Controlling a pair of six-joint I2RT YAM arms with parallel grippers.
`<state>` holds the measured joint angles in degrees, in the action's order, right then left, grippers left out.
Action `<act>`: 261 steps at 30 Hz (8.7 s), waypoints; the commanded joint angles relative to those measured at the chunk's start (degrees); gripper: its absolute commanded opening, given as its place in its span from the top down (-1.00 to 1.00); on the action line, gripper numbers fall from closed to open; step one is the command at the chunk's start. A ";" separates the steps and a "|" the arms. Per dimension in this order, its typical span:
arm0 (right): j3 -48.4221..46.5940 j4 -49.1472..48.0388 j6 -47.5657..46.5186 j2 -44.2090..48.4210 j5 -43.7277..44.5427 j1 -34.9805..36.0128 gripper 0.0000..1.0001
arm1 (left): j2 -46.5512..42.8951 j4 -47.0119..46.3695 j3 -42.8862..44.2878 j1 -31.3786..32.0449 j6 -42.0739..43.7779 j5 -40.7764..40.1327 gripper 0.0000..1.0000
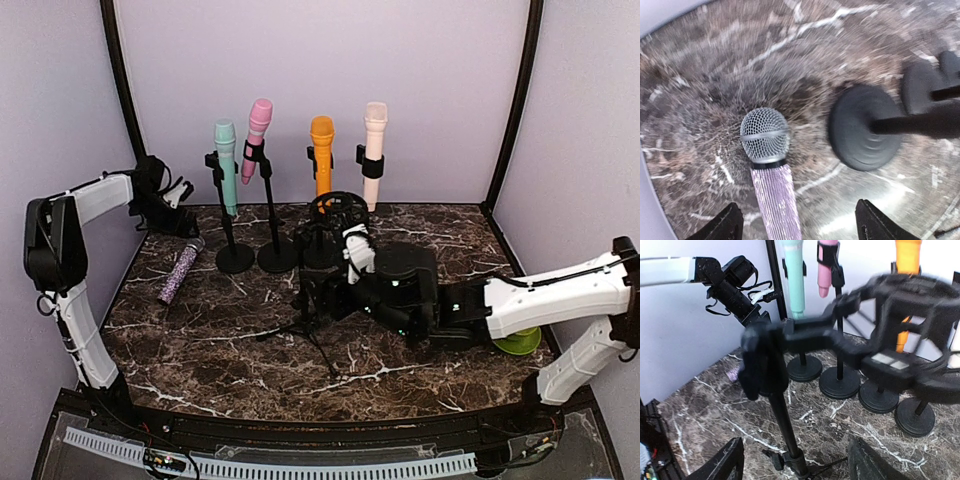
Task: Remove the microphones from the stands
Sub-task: Place the microphone at the corner of the board, then adjust the microphone stand at the center of the board, then unscrew the knob on the stand of the microphone stand.
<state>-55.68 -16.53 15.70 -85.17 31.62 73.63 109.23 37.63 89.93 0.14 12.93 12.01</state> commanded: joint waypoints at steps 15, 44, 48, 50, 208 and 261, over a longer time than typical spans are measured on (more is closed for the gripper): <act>0.23 5.23 9.19 -0.09 13.31 7.07 -0.10 | -26.69 14.03 -10.70 9.93 9.35 21.48 -0.57; -14.95 6.43 8.69 -24.02 24.53 6.78 0.87 | -28.64 12.96 -8.91 10.29 7.33 23.11 -0.55; -8.73 -2.53 2.43 -20.40 18.82 5.68 1.00 | -28.55 12.94 -8.44 10.34 6.96 23.67 -0.55; -6.28 -6.27 -1.66 -19.02 15.25 5.25 1.00 | -28.55 13.15 -8.33 10.33 7.19 23.92 -0.55; 3.71 -27.06 -21.00 -16.45 -24.16 -6.24 -0.99 | -39.32 14.17 -10.26 13.22 9.74 36.37 -0.64; -2.52 -4.07 -11.05 -13.11 -18.40 0.21 0.21 | -38.10 4.65 -7.80 13.16 -1.69 38.64 -0.84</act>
<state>-59.24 -17.34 3.42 -97.95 14.79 74.19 71.22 43.55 81.65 13.08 11.86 50.11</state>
